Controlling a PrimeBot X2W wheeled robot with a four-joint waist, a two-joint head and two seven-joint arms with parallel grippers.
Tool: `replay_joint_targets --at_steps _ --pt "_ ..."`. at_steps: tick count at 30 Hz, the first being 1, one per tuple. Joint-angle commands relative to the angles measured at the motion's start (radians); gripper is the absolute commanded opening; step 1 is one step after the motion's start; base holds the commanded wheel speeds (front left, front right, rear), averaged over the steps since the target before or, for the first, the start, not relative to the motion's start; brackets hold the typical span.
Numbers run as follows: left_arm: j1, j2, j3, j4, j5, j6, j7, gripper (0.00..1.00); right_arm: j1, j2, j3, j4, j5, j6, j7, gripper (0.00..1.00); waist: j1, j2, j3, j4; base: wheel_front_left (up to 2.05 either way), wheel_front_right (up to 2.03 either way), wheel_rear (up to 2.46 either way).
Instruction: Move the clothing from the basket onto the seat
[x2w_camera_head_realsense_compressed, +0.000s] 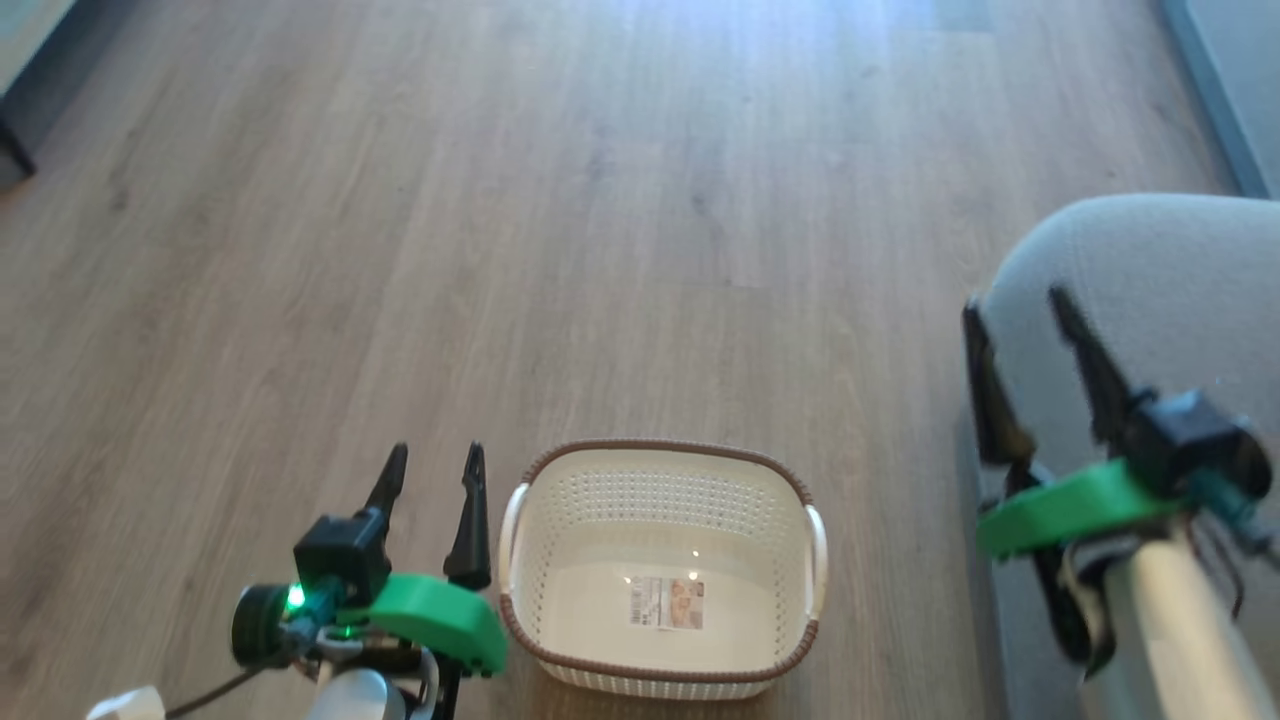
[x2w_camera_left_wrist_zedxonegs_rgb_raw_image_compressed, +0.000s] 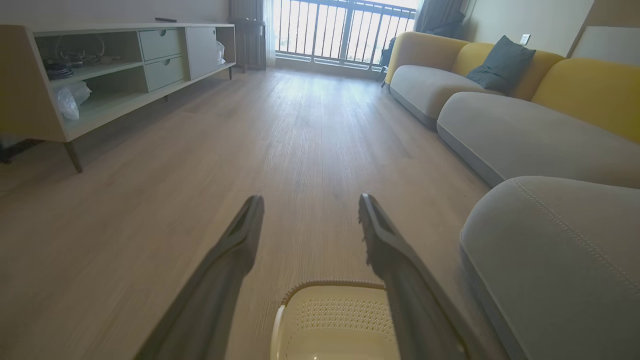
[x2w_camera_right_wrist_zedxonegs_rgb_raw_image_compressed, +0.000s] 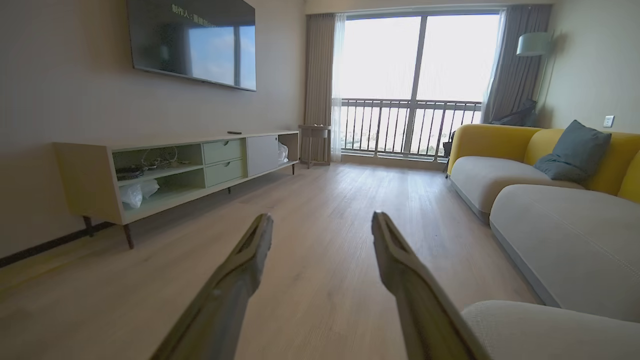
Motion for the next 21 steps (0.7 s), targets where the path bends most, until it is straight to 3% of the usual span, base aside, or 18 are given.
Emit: replay_joint_targets --at_steps 1,9,17,21 --pt "-0.022 -0.001 0.039 -0.021 0.003 0.003 -0.010 1.00 -0.004 0.007 0.016 -0.041 -0.016 0.000 -0.006 1.00 0.0001 0.0000 -0.004 0.018 0.00 0.00 0.00" --pt "0.013 -0.001 0.049 0.007 0.020 0.010 -0.010 1.00 0.102 0.064 -0.029 -0.051 -0.060 0.000 -0.006 1.00 0.0001 0.0000 -0.009 0.033 0.00 0.00 0.00" --pt "0.040 -0.001 0.050 0.008 0.052 0.044 -0.010 1.00 0.163 0.072 -0.039 -0.060 -0.061 0.000 -0.006 1.00 0.0001 0.0000 -0.010 0.025 0.00 0.00 0.00" --pt "0.047 -0.001 0.043 -0.029 0.056 0.033 -0.010 1.00 0.188 0.073 -0.075 -0.057 -0.049 0.000 -0.006 1.00 0.0001 0.0000 -0.006 0.015 0.00 0.00 0.00"
